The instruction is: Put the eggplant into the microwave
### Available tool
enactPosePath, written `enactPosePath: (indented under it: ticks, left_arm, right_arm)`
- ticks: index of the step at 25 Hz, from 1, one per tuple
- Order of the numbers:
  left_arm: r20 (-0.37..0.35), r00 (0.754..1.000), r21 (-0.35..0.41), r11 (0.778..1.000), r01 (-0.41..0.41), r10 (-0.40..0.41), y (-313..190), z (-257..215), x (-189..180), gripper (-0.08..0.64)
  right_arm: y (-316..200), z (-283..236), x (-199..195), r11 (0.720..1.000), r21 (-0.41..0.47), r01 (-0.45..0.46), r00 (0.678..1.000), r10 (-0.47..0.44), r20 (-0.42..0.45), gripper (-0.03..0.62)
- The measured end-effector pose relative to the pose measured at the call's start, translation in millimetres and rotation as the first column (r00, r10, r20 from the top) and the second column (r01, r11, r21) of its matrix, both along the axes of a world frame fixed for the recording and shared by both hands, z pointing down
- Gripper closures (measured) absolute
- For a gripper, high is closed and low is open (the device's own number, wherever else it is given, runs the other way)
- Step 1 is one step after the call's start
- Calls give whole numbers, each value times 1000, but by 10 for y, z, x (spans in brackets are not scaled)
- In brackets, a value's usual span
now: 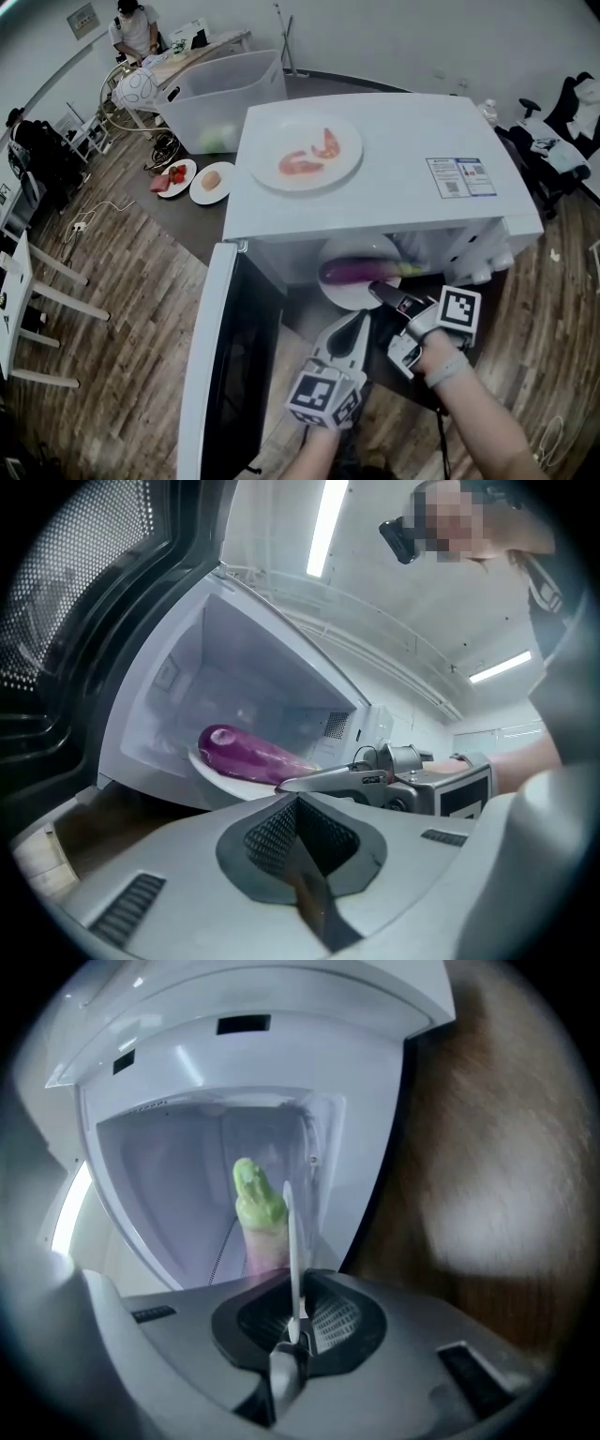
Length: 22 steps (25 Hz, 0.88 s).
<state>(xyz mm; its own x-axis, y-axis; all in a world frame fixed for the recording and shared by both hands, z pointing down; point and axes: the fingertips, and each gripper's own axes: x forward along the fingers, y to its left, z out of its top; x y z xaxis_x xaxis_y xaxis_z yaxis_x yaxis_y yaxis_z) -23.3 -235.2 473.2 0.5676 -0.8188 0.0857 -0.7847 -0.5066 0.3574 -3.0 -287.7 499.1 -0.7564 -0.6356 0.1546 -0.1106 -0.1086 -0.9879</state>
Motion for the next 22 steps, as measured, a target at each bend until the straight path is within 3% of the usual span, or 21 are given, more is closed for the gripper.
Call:
enactPosePath:
  ticks: [22]
  left_arm:
    - [-23, 999, -1, 999, 35, -35, -185, -133, -99, 560]
  right_arm:
    - [-138, -99, -66, 997, 71, 36, 999, -35, -12, 532]
